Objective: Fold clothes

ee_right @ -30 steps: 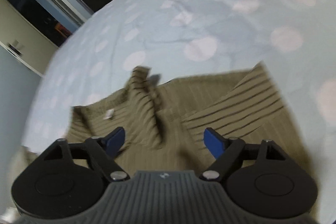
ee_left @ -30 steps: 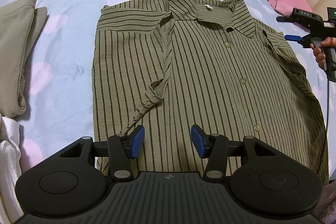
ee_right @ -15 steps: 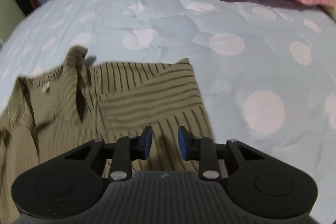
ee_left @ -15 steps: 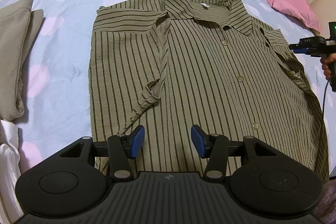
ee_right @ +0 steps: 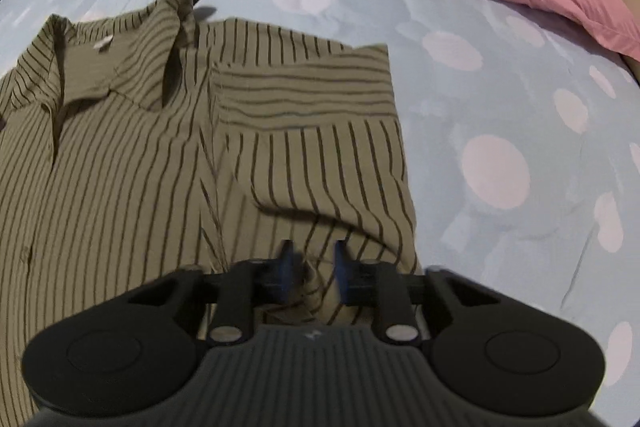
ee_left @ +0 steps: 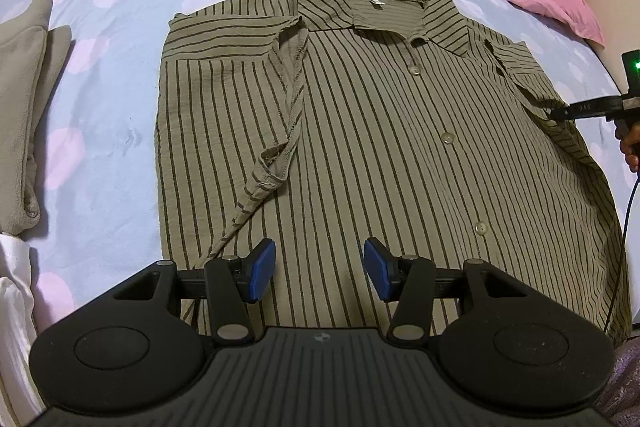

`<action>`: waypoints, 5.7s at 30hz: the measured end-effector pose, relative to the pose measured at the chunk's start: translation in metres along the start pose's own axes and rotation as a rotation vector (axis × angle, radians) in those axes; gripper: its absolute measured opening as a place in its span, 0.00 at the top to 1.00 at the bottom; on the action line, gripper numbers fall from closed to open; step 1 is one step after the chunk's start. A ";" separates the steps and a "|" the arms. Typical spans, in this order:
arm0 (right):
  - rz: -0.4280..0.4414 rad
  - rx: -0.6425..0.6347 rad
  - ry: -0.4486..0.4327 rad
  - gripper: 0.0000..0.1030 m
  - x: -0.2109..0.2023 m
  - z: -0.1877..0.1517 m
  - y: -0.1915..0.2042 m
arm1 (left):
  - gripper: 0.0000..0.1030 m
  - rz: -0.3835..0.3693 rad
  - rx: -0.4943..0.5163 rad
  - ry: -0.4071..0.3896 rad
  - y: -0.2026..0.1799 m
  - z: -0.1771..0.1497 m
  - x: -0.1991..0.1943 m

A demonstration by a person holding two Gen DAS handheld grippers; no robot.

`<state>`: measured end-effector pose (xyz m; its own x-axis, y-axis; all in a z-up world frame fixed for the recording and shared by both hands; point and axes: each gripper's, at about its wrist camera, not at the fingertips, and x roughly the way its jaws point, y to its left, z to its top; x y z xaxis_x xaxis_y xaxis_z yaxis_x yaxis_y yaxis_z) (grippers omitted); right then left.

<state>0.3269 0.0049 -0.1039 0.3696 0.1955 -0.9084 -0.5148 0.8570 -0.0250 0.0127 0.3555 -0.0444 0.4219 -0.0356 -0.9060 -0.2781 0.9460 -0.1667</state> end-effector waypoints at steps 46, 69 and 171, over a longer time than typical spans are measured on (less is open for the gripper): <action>0.082 -0.153 -0.020 0.59 -0.193 -0.207 -0.014 | 0.55 -0.111 0.133 -0.144 -0.104 -0.006 -0.041; 0.115 -0.209 0.108 0.55 -0.156 -0.266 -0.053 | 0.53 -0.166 0.248 -0.057 -0.353 0.135 0.069; 0.126 -0.454 0.201 0.65 -0.120 -0.302 0.086 | 0.74 -0.422 0.078 0.124 -0.181 -0.171 0.054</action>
<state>0.0044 -0.0886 -0.1232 0.1498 0.1502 -0.9773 -0.8465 0.5303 -0.0482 -0.0619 0.1277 -0.1294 0.3764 -0.4576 -0.8055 -0.0361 0.8616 -0.5063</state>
